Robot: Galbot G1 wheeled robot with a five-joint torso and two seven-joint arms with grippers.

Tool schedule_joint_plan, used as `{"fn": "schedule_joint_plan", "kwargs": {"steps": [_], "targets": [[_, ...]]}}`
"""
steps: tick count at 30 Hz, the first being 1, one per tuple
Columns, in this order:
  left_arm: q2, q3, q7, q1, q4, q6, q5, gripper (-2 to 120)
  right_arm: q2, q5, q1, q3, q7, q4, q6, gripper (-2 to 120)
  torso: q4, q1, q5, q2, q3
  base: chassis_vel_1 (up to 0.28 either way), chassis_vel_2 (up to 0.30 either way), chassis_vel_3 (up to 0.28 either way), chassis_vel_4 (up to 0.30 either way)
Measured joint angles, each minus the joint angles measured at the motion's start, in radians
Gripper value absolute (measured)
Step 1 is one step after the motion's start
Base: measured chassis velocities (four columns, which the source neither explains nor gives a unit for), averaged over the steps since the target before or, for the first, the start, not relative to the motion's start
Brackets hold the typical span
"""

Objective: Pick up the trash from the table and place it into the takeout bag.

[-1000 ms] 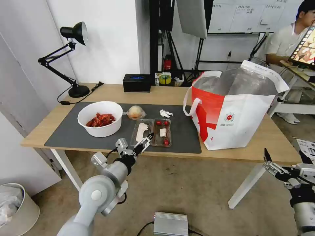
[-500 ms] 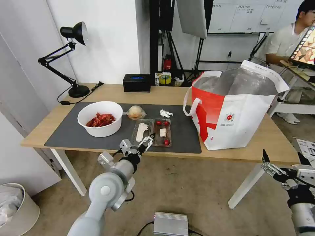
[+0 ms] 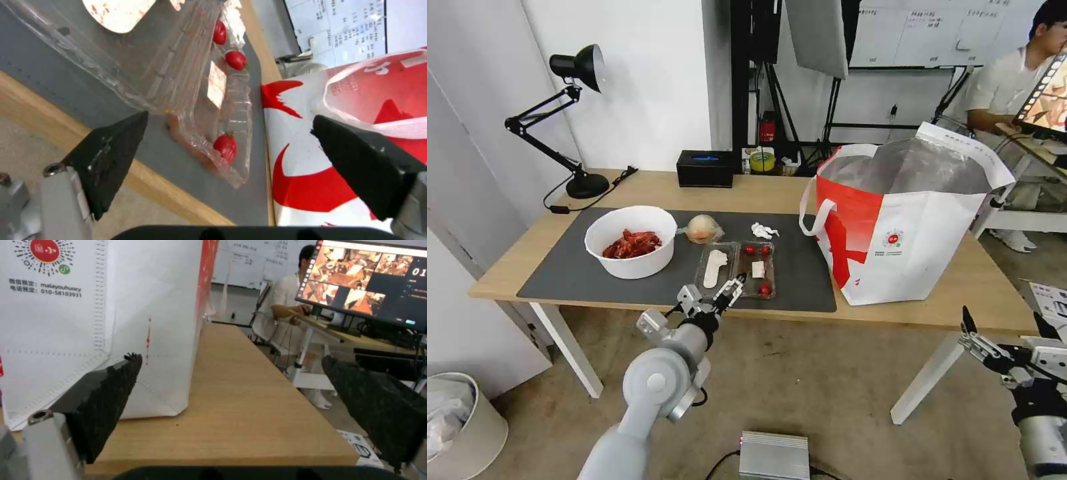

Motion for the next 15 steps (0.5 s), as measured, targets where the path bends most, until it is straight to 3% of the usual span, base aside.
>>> {"fn": "schedule_joint_plan", "kwargs": {"steps": [15], "targets": [[0.008,-0.009,0.004,0.000,0.017,-0.006,0.023,100,-0.007,0.002,0.010,0.001,0.005,-0.020,0.002,100,0.0002,0.000,0.0000,0.000,0.000,0.000,0.000,0.000,0.000]]}}
